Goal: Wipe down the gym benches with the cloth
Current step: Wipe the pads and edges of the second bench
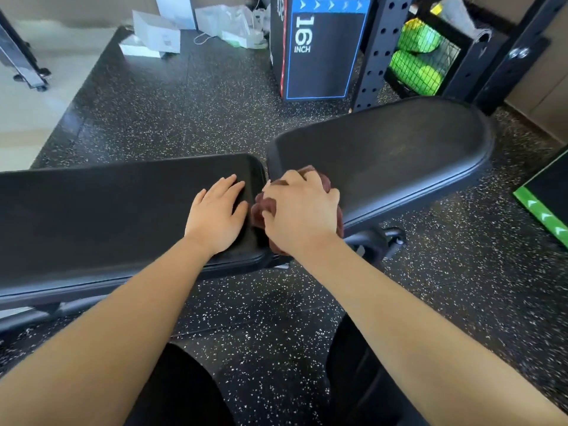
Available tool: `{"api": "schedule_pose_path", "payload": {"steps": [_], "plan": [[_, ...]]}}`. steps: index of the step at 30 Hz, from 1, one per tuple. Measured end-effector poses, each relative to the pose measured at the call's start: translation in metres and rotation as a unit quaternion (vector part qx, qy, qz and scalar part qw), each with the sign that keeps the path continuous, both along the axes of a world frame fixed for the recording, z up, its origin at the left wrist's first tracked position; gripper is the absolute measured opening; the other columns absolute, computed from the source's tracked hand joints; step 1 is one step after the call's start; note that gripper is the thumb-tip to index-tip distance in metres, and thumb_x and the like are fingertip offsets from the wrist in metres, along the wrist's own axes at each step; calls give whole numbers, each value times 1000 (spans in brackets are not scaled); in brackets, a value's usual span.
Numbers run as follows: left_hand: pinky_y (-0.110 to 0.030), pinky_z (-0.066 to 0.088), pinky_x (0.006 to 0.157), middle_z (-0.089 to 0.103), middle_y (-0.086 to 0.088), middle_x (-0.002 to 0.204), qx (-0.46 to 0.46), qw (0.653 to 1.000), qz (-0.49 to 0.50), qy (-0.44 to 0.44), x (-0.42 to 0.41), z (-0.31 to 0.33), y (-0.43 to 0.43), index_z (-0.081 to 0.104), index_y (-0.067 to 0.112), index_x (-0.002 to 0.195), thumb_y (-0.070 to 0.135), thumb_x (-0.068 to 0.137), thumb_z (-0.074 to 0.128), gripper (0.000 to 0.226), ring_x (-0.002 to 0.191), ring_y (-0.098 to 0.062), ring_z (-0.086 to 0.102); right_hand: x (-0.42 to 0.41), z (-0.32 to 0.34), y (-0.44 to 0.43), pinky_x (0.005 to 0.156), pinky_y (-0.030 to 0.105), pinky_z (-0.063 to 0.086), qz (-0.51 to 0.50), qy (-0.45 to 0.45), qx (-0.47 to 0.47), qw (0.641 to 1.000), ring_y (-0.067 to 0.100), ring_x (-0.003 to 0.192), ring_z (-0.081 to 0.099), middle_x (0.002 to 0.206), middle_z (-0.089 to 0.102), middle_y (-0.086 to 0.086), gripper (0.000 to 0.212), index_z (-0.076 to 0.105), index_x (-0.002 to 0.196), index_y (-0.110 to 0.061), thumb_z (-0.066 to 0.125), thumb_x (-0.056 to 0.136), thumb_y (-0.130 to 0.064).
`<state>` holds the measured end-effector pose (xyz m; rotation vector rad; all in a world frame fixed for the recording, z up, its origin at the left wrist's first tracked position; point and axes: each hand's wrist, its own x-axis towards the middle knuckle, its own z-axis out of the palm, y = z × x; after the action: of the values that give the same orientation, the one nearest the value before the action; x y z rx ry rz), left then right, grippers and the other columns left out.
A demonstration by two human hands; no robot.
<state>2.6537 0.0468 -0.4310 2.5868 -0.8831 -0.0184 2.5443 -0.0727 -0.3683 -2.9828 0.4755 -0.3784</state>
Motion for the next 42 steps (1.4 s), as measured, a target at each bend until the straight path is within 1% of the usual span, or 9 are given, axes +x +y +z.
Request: {"api": "schedule_pose_path", "payload": {"steps": [4, 6, 9, 13, 20, 24, 30, 38, 42], "plan": [[-43, 15, 116, 34, -2, 150, -59, 997, -40, 22, -12, 13, 0, 41, 15, 139, 22, 98, 38, 42, 140, -18, 23, -34, -4, -16, 78, 45, 36, 6, -41, -5, 999, 27, 111, 40, 120, 53, -4, 22, 64, 104, -32, 55, 86, -41], [-34, 16, 116, 36, -4, 148, -98, 993, -65, 29, -23, 21, -8, 42, 12, 139, 22, 98, 39, 42, 139, -18, 26, -45, 0, -34, 78, 46, 38, -9, -73, -2, 997, 29, 111, 43, 119, 56, -3, 17, 67, 98, -30, 59, 84, -38], [-23, 14, 112, 35, -2, 149, -134, 987, -84, 38, -38, 31, -29, 41, 13, 140, 24, 98, 39, 43, 138, -15, 26, -61, 12, -81, 81, 48, 39, -80, -144, 8, 986, 30, 110, 45, 115, 58, -3, 12, 68, 91, -30, 65, 81, -38], [-21, 12, 110, 33, -1, 150, -141, 984, -105, 42, -47, 33, -62, 39, 13, 140, 27, 98, 38, 44, 138, -14, 25, -65, 35, -135, 83, 49, 39, -190, -193, 44, 962, 30, 113, 43, 118, 57, -6, 15, 68, 93, -31, 63, 81, -40], [-32, 17, 115, 40, -6, 144, -270, 957, 54, 92, -62, 35, -114, 50, 9, 132, 24, 97, 41, 39, 136, -18, 29, -77, 10, -104, 82, 47, 40, -179, -222, 53, 957, 28, 115, 45, 121, 58, -7, 12, 68, 88, -34, 67, 79, -40], [-33, 18, 114, 44, -7, 141, -254, 965, 54, 43, -59, 30, -116, 52, 9, 130, 23, 95, 44, 38, 134, -20, 32, -75, 1, -101, 79, 45, 40, -173, -262, 47, 948, 28, 115, 48, 119, 61, -8, 8, 70, 86, -34, 68, 78, -37], [-30, 17, 114, 39, -7, 145, -189, 982, -2, 27, -62, 42, -123, 45, 8, 136, 26, 97, 40, 43, 136, -20, 28, -75, 13, -124, 82, 44, 36, -140, -246, 51, 958, 25, 118, 45, 122, 59, -11, 12, 69, 91, -35, 65, 80, -40], [-28, 18, 113, 39, -6, 145, -189, 976, -106, 18, -80, 68, -181, 44, 10, 136, 28, 97, 40, 43, 136, -18, 30, -78, 56, -208, 86, 33, 42, -244, -307, 169, 904, 24, 111, 52, 116, 61, -7, 18, 69, 96, -28, 62, 84, -39], [-31, 21, 112, 39, -3, 146, -183, 979, -90, -19, -84, 56, -183, 44, 13, 136, 30, 96, 41, 44, 135, -18, 31, -66, 70, -226, 84, 34, 49, -251, -262, 188, 913, 28, 106, 57, 108, 66, -1, 18, 69, 97, -28, 61, 84, -39]]}}
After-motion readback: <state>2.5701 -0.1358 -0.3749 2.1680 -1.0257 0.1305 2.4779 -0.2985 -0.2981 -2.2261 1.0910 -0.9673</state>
